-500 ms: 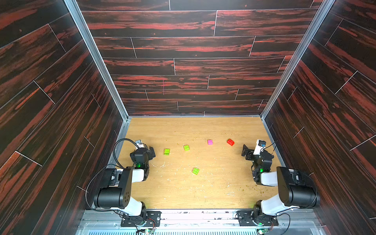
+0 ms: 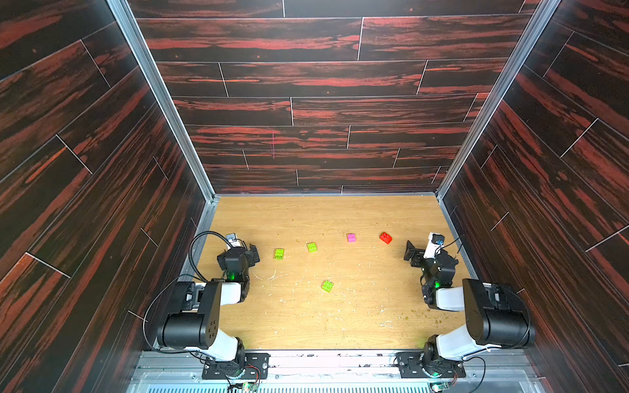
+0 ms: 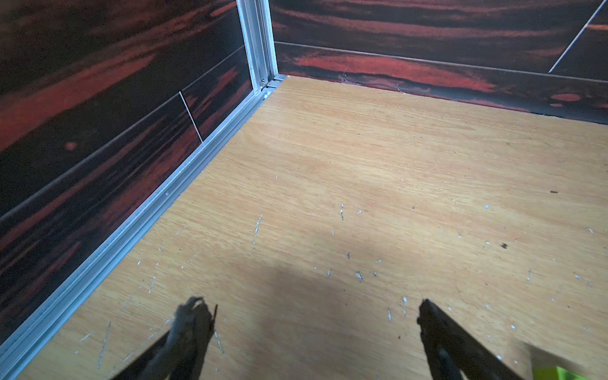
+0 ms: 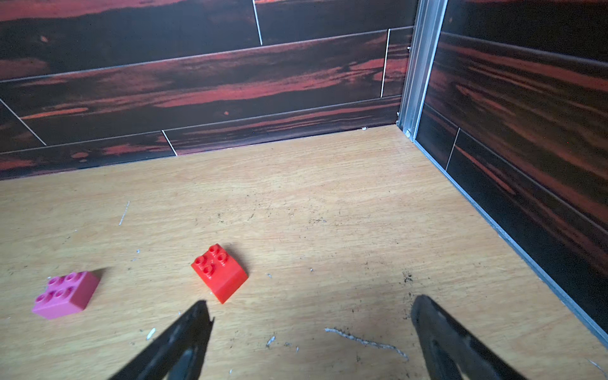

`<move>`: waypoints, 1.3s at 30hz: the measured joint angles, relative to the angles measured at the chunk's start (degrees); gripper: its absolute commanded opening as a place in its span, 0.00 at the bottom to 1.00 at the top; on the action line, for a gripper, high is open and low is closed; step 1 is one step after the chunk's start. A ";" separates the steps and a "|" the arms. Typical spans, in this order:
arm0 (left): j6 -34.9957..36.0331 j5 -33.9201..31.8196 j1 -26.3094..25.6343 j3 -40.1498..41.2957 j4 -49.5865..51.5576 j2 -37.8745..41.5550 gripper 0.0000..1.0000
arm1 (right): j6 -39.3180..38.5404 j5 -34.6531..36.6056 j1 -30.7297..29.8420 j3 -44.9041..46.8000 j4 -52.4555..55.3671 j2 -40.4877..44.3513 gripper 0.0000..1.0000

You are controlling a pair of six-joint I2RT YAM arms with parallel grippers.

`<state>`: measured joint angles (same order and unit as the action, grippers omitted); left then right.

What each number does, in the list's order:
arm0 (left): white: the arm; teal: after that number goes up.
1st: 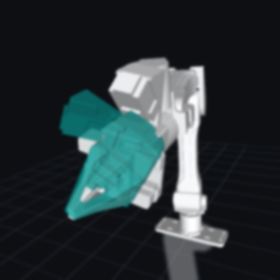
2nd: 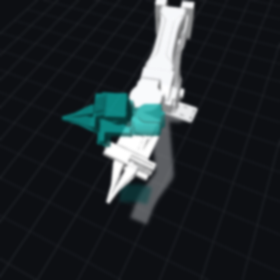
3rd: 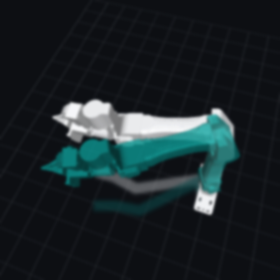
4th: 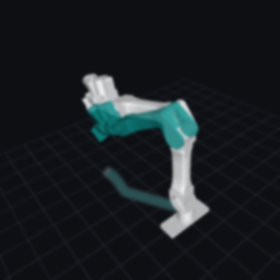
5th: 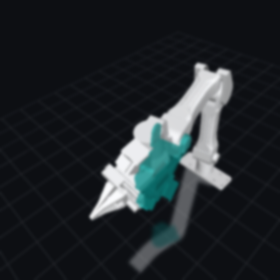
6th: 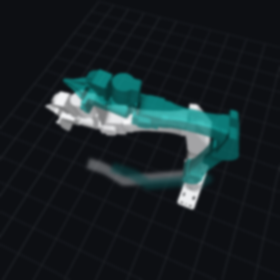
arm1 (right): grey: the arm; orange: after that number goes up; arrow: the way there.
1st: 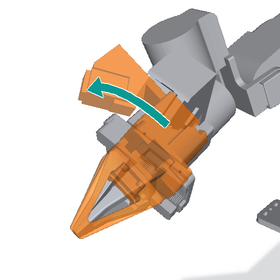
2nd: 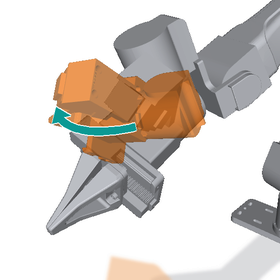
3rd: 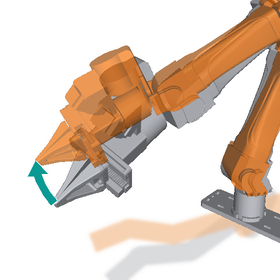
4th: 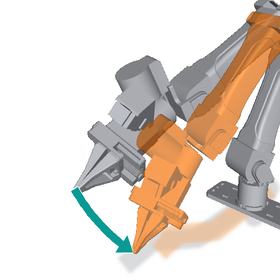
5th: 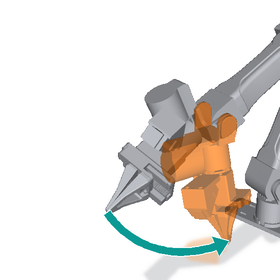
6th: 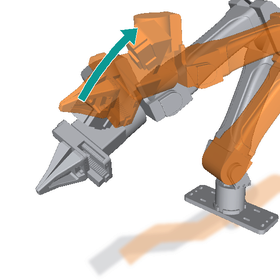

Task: Assemble the letter s with lego
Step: Pick up the lego brick from the center of the board.

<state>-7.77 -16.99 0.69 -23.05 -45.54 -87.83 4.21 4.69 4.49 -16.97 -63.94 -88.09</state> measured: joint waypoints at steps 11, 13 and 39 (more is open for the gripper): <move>0.07 0.00 0.00 0.00 0.00 0.00 1.00 | 0.00 -0.15 0.00 0.00 -0.02 0.00 0.98; 0.22 0.04 0.02 0.00 -0.09 0.00 1.00 | -0.02 -0.26 0.00 0.00 -0.09 0.02 0.98; 2.97 24.94 -1.33 -20.85 63.56 26.47 1.00 | -10.49 -28.37 -10.71 -20.96 53.96 27.04 0.98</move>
<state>-4.80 7.94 -0.64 -43.90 18.02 -61.36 -6.28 -23.68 -6.22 -37.93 -9.98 -61.06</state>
